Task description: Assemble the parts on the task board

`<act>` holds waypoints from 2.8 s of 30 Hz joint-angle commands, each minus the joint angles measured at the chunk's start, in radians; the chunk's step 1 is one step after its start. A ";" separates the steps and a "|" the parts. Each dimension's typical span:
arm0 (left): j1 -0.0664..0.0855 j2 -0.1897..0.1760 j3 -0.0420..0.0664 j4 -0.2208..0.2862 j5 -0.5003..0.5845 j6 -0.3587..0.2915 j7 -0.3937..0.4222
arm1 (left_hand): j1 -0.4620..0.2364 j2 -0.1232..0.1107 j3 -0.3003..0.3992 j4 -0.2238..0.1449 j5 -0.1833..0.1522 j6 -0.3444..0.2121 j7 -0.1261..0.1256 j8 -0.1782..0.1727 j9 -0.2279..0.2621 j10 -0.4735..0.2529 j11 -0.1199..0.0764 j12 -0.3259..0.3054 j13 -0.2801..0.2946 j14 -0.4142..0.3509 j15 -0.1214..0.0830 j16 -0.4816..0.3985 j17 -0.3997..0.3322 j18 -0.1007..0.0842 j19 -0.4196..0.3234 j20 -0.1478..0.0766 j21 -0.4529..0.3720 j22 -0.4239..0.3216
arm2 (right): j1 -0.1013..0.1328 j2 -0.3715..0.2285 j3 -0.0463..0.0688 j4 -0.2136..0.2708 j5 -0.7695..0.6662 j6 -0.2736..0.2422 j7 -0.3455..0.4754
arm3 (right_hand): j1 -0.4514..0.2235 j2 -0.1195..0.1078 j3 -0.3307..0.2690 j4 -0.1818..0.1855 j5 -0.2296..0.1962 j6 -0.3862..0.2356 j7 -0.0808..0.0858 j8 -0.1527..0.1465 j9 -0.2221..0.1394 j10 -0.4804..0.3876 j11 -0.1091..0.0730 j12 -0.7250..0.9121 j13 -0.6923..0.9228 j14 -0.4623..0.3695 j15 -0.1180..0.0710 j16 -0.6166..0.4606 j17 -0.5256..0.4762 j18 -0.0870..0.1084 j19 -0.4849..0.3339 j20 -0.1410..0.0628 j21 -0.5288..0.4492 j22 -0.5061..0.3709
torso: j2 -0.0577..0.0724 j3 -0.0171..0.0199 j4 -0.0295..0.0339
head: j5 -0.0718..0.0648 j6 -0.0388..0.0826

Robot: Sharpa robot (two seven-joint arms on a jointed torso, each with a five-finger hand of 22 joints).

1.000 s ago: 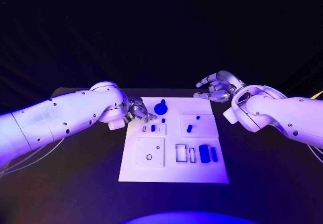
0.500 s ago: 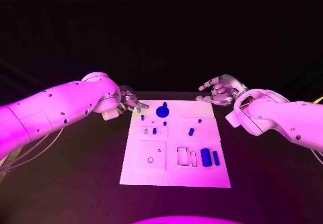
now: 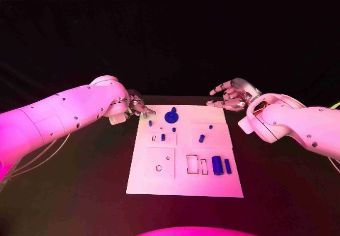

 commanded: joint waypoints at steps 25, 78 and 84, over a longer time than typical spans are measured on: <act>-0.019 0.043 -0.019 -0.072 0.000 0.052 0.022 | 0.020 0.004 -0.053 0.000 0.000 -0.013 0.007 -0.030 -0.021 -0.039 0.010 -0.016 -0.023 0.089 0.014 -0.008 0.226 -0.001 -0.013 0.015 -0.021 -0.021 | -0.001 0.003 0.000 0.001 0.000 0.000 0.007 | -0.030 0.012 -0.005 -0.002 0.003 0.006 0.001 0.017 -0.006 -0.013 0.000 -0.004 0.022 0.093 -0.004 -0.010 0.226 0.002 0.037 0.002 -0.011 0.174 | -0.001 0.0026 0.0002 | 0.003 -0.007; -0.023 0.013 -0.026 -0.032 0.130 0.019 0.036 | 0.240 0.060 0.317 -0.108 -0.054 -0.003 -0.027 0.109 0.110 -0.012 -0.019 0.021 0.003 0.092 -0.009 -0.004 0.233 -0.003 -0.007 -0.003 -0.017 0.000 | -0.002 0.008 0.000 -0.006 0.000 0.018 0.002 | -0.031 0.015 -0.003 -0.003 0.004 0.006 0.001 0.019 -0.008 -0.011 0.000 -0.001 0.024 0.092 -0.005 -0.012 0.222 0.003 0.035 0.002 -0.016 0.172 | -0.004 0.0030 0.0007 | -0.003 -0.016; -0.023 -0.022 -0.025 0.023 0.169 0.021 0.020 | 0.204 0.046 0.384 -0.140 -0.052 -0.003 -0.028 0.124 0.120 -0.003 -0.021 0.028 0.008 0.093 -0.011 -0.002 0.236 -0.004 -0.003 -0.005 -0.015 0.006 | -0.002 0.007 0.000 -0.008 0.000 0.022 0.001 | -0.031 0.015 -0.003 -0.003 0.004 0.006 0.001 0.019 -0.008 -0.011 0.000 -0.001 0.024 0.092 -0.005 -0.012 0.222 0.003 0.035 0.002 -0.016 0.172 | -0.006 0.0038 0.0035 | 0.000 -0.017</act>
